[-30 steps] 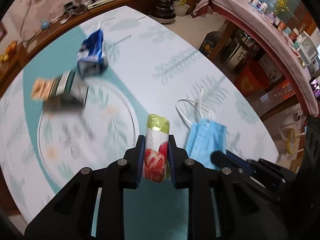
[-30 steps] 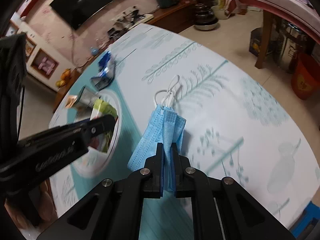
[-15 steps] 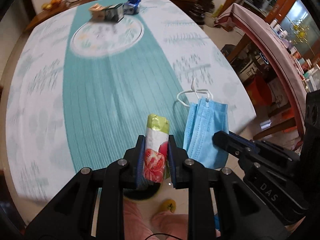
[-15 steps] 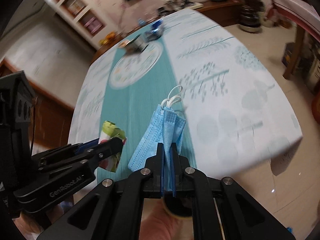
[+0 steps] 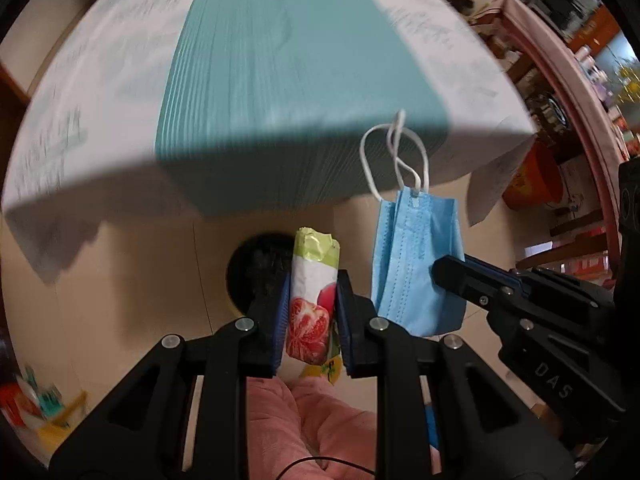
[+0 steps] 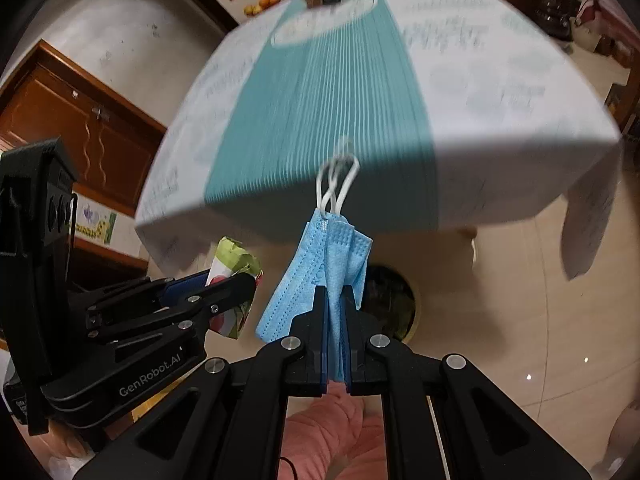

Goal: Collect trash
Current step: 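Carry mask and wrapper down to the black bin and open both grippers, then raise both tools back over the table toward the cartons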

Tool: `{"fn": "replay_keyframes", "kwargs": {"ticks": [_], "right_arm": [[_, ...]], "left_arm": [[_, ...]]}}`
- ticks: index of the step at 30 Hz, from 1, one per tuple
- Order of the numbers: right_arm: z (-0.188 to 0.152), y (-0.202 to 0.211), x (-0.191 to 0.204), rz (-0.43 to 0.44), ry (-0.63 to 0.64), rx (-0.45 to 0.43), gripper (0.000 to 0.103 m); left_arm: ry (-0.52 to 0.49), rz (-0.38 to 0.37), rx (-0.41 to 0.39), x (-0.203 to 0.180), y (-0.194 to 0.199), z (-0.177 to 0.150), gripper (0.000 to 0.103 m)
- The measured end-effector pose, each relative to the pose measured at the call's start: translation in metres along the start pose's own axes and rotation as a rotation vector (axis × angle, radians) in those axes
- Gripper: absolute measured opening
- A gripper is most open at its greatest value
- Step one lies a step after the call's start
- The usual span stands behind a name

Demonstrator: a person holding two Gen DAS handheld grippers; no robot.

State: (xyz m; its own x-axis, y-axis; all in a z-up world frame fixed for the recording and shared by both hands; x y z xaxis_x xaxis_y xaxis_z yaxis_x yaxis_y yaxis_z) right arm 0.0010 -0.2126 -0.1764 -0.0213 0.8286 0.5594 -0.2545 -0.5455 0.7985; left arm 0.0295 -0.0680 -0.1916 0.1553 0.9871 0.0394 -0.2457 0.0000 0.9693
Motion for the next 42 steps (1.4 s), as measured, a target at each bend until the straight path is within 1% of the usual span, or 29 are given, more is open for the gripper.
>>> {"fn": "replay_keyframes", "kwargs": {"ticks": [2,5,9,15,18,21,22,24,25,27,28,29,31,33,34,38,42], "right_arm": [[-0.012,-0.021,-0.009,-0.006,-0.006,0.039,0.005],[-0.025,-0.055,-0.024,-0.023,-0.016,0.084,0.005],[-0.039,-0.109,-0.052,-0.041,-0.032,0.125,0.005],[-0.052,-0.181,-0.09,-0.061,-0.051,0.155,0.005],[-0.056,-0.214,-0.106,-0.074,-0.06,0.159,0.005],[-0.063,-0.242,-0.122,-0.082,-0.08,0.163,0.005],[-0.059,-0.253,-0.122,-0.082,-0.085,0.165,0.005],[-0.06,-0.265,-0.128,-0.083,-0.095,0.168,0.006],[-0.059,-0.27,-0.13,-0.082,-0.1,0.168,0.009],[-0.058,-0.281,-0.13,-0.08,-0.105,0.168,0.014],[-0.057,-0.285,-0.131,-0.077,-0.108,0.165,0.022],[-0.058,-0.287,-0.131,-0.075,-0.113,0.161,0.033],[-0.057,-0.289,-0.133,-0.084,-0.122,0.147,0.042],[-0.057,-0.29,-0.133,-0.079,-0.131,0.143,0.044],[-0.057,-0.29,-0.133,-0.08,-0.138,0.141,0.044],[-0.054,-0.283,-0.132,-0.082,-0.143,0.128,0.044],[-0.051,-0.268,-0.127,-0.08,-0.138,0.107,0.044]], "left_arm": [[0.025,0.0,0.021,0.006,-0.016,-0.011,0.019],[0.074,-0.003,0.054,0.017,-0.051,-0.03,0.019],[0.134,-0.004,0.067,0.03,-0.096,-0.037,0.019],[0.182,0.011,0.081,0.039,-0.174,-0.044,0.02],[0.197,0.013,0.088,0.04,-0.205,-0.044,0.02],[0.205,0.027,0.065,0.043,-0.227,-0.048,0.02],[0.204,0.032,0.059,0.044,-0.232,-0.047,0.02],[0.199,0.038,0.047,0.044,-0.242,-0.051,0.02],[0.198,0.036,0.047,0.044,-0.246,-0.053,0.021],[0.2,0.028,0.06,0.047,-0.254,-0.054,0.028],[0.203,0.025,0.069,0.047,-0.257,-0.057,0.031],[0.203,0.022,0.076,0.053,-0.263,-0.054,0.038],[0.207,0.036,0.086,0.055,-0.268,-0.056,0.044],[0.21,0.066,0.093,0.057,-0.269,-0.058,0.053],[0.212,0.074,0.098,0.058,-0.27,-0.058,0.054],[0.218,0.083,0.122,0.06,-0.267,-0.062,0.054],[0.189,0.092,0.117,0.062,-0.257,-0.057,0.054]]}}
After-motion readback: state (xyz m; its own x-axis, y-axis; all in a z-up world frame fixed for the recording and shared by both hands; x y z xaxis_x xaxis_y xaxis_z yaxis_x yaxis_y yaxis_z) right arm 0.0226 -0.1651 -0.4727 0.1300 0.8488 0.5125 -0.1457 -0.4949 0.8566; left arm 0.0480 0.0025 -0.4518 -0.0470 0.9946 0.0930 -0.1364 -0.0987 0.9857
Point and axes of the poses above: each gripper's, at about its wrist camera, not at the fingertips, and y roughly against the way its jaws point, x to its left, z to its top, the point moved 4 cm from there along -y, roughly the way its jaws point, and after that the axes turned 13 degrees about z, right-handed, at the moved point
